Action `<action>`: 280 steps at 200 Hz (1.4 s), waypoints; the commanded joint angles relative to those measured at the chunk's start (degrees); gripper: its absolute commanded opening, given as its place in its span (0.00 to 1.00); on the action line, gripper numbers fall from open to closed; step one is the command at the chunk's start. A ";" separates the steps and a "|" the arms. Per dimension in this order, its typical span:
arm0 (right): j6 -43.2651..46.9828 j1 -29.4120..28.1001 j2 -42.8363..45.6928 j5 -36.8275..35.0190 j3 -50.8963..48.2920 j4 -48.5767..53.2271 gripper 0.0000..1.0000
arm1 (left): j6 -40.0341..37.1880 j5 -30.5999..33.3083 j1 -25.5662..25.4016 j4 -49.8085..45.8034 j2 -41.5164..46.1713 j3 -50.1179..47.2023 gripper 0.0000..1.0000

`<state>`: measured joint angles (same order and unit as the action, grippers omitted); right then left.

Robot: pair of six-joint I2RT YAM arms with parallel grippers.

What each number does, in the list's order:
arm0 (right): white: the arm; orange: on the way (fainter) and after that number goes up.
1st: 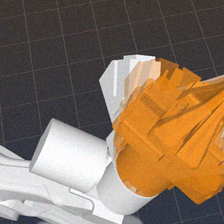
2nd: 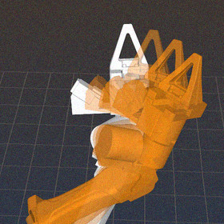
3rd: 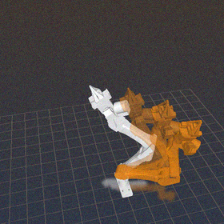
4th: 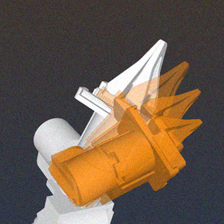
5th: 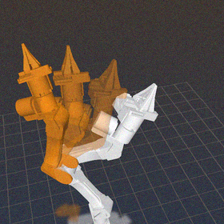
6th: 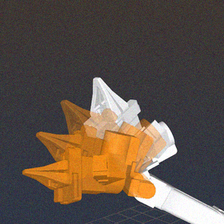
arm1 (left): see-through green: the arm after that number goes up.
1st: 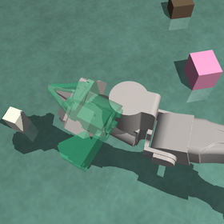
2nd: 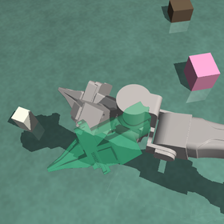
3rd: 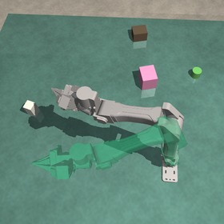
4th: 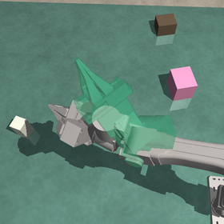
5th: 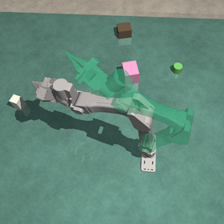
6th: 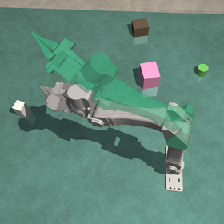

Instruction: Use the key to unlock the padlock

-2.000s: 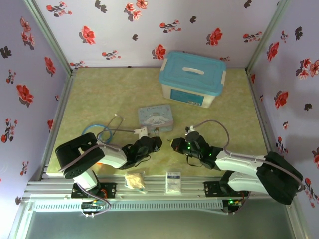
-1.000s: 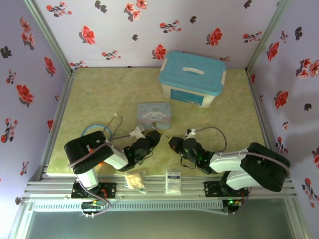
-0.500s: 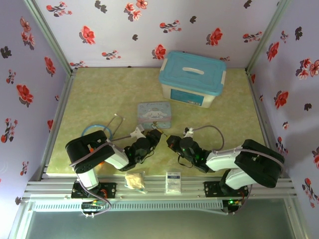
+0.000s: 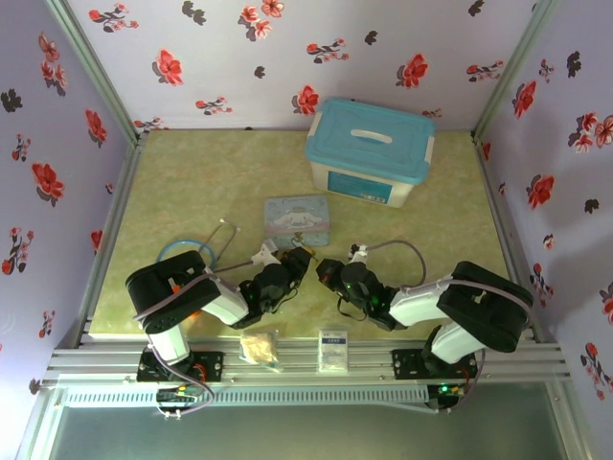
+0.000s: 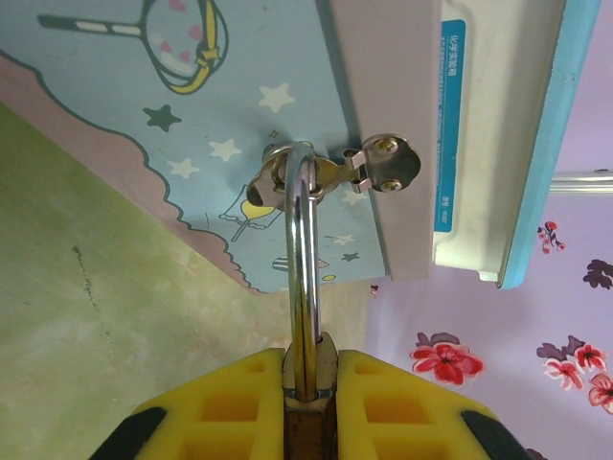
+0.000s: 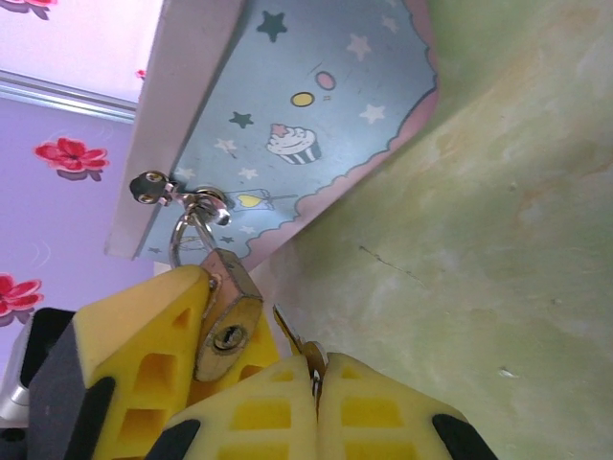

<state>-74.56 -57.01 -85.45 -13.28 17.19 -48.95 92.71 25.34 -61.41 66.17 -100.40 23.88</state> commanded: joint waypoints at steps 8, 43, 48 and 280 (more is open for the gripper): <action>0.30 -0.45 -1.00 -0.17 0.54 -3.63 0.00 | -0.07 1.02 -0.29 4.44 -0.50 1.13 0.00; -1.64 -1.01 -0.41 -1.92 -0.03 -1.02 0.00 | -0.40 1.81 -0.29 4.36 -0.57 0.73 0.00; -2.32 -1.13 -0.44 -2.26 -0.13 -0.41 0.00 | -0.48 1.77 -0.29 4.32 -0.66 0.82 0.00; 1.06 -4.61 -1.20 -8.28 -0.56 -7.86 0.00 | -1.78 0.67 -0.38 4.38 -1.03 1.59 0.00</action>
<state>-75.75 -61.19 -85.84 -19.97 14.98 -54.89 92.64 25.52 -61.52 66.83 -101.32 23.92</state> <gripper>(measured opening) 0.042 0.138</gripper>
